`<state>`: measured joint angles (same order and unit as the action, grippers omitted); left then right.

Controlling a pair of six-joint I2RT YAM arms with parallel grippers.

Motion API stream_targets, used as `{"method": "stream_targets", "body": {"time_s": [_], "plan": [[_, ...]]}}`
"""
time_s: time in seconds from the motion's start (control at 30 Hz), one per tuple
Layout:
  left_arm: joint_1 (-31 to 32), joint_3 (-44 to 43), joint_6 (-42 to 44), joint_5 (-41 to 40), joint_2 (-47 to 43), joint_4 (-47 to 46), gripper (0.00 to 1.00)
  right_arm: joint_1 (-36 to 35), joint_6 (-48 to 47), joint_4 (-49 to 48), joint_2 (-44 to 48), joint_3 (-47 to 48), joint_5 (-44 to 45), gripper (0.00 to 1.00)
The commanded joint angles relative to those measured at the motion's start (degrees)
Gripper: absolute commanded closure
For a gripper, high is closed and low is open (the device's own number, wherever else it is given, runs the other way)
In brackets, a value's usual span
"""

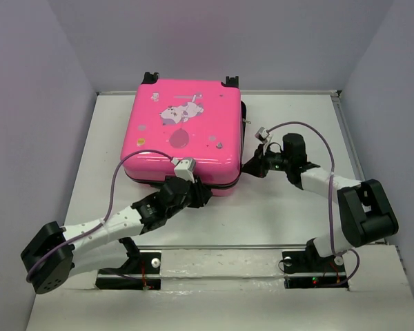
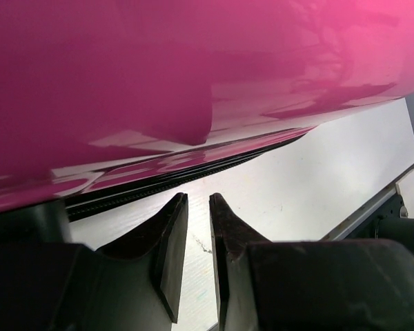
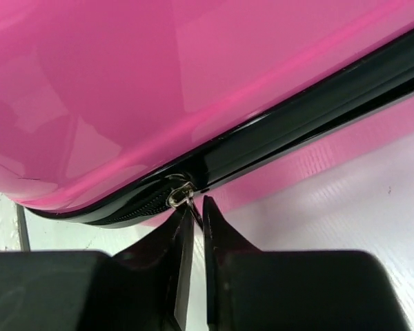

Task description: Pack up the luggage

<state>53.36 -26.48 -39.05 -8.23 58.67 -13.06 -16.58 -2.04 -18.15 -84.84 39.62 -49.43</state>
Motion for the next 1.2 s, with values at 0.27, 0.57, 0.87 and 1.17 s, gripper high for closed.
{"method": "stream_targets", "body": {"time_s": [0.27, 0.57, 0.87, 1.17], "plan": [[1.1, -7.6, 4.1, -9.3, 4.0, -6.9, 0.61, -6.3, 9.2, -3.4, 8.7, -5.6, 17.5, 0.93], [1.0, -13.6, 7.9, -13.8, 10.0, -8.7, 0.59, -22.7, 22.2, 13.6, 19.4, -12.2, 34.6, 0.93], [1.0, -19.0, 9.3, -11.0, 15.3, -10.8, 0.59, -43.9, 30.9, 16.1, 16.2, -8.3, 45.4, 0.93], [0.2, -24.0, 11.9, -11.8, 3.1, 2.1, 0.31, -45.2, 35.1, 1.9, 7.8, -2.1, 60.9, 0.93]]}}
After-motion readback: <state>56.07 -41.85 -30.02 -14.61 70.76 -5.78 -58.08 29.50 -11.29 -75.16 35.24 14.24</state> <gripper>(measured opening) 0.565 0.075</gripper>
